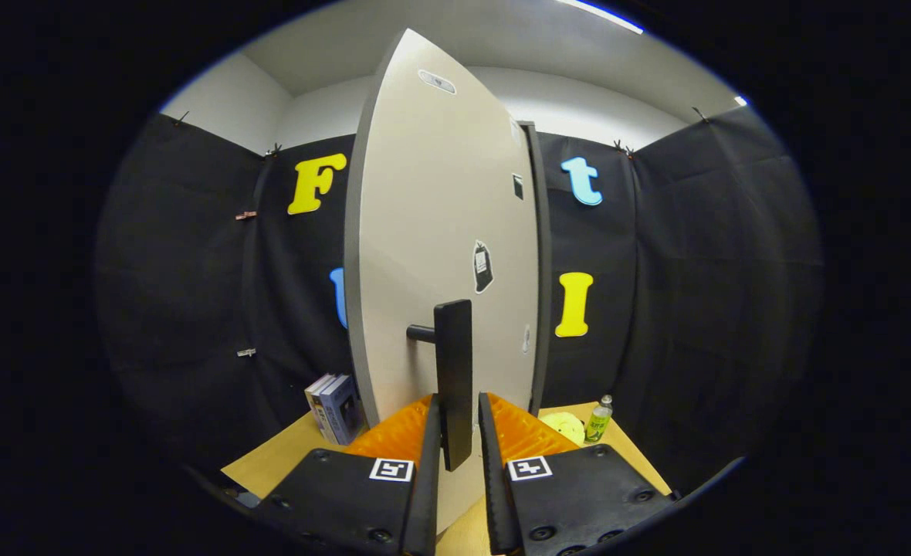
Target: Open the shoe cabinet door, grab the shoes and put them into the shoe cabinet, then close the shoe cabinet door.
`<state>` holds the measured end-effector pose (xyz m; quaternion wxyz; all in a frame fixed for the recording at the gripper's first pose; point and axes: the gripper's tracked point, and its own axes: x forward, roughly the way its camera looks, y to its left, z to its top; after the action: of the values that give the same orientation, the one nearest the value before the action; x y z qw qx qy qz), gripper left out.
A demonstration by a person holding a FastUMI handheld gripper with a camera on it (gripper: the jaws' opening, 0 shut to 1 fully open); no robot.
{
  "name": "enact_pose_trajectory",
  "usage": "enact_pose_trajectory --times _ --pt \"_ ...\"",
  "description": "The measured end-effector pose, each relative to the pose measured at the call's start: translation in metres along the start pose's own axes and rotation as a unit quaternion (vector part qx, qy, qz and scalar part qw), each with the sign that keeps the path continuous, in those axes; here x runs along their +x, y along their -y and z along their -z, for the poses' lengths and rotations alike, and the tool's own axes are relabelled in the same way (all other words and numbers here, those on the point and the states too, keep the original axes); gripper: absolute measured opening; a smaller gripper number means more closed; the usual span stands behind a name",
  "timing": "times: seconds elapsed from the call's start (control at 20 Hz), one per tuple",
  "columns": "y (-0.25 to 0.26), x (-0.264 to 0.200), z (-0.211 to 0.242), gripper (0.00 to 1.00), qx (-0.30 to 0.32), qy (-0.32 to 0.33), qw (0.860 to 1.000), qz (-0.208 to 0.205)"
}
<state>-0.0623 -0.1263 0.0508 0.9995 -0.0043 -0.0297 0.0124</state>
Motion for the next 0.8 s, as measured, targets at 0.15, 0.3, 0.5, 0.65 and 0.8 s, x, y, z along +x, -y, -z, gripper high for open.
enact_pose_trajectory --times 0.15,0.3,0.5,0.65,0.8 --pt "0.032 -0.021 -0.014 0.29 -0.006 0.012 0.999 0.049" --pt "0.05 -0.046 -0.03 0.29 -0.012 0.036 0.995 0.087" --pt "0.054 -0.05 -0.023 0.29 -0.028 0.04 0.993 0.106" --pt "0.048 -0.044 -0.009 0.29 -0.022 0.037 0.995 0.093" --pt "0.023 -0.034 0.02 0.3 -0.005 0.027 0.997 0.067"
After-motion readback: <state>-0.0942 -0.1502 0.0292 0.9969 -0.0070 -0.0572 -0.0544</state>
